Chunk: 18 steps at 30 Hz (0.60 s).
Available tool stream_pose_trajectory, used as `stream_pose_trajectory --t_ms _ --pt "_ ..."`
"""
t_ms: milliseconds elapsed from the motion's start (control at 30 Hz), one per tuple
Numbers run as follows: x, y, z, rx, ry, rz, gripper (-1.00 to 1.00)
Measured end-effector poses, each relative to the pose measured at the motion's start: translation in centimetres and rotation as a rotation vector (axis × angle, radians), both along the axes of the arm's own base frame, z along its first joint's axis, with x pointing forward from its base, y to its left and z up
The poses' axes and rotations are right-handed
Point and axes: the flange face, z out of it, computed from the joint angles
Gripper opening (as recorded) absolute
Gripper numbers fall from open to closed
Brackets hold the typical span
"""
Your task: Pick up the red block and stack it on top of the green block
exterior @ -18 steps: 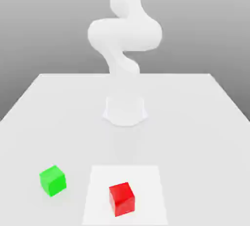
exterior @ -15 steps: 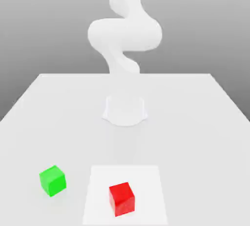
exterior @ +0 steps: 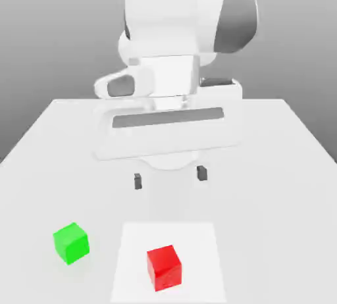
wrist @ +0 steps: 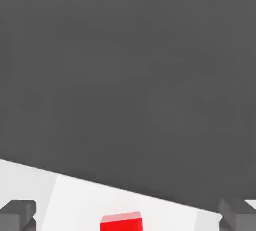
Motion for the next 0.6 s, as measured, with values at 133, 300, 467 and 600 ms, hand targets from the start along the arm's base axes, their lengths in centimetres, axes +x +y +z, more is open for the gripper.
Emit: stream_pose_trajectory --t_ms 133,300,467,600 --pt "-1.8 -0.3 -7.6 -0.032 0.119 0.053 0.0" --pt "-2.5 -0.5 -14.4 -0.044 0.161 0.073 0.0" --pt "-2.7 -0.5 -16.5 -0.044 0.163 0.073 -1.0" --pt "-2.7 -0.5 -16.5 -0.044 0.163 0.073 -1.0"
